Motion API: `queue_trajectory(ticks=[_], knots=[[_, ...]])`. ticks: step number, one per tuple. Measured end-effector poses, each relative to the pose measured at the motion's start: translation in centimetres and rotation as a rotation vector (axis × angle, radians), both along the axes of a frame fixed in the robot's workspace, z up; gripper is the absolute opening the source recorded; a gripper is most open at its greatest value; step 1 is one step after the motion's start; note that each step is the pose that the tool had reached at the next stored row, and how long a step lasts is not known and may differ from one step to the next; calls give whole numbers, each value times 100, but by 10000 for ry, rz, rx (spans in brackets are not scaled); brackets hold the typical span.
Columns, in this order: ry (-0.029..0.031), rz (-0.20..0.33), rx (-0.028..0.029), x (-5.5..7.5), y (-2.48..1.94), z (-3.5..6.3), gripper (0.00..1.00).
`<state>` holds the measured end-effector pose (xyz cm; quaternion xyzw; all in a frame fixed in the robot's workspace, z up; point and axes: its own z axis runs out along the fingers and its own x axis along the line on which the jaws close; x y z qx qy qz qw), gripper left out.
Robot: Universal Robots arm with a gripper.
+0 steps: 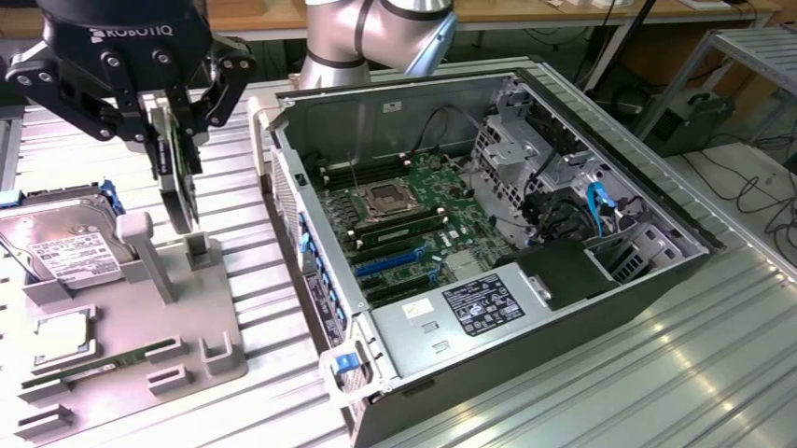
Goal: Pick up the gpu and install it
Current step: 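Pick up the gpu and move the gpu toward the slot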
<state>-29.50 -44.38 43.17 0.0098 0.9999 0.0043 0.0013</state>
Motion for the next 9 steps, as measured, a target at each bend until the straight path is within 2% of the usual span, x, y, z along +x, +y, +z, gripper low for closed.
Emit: queue_trajectory(ticks=[9], knots=[[0,0,0,116,0,-1,28]])
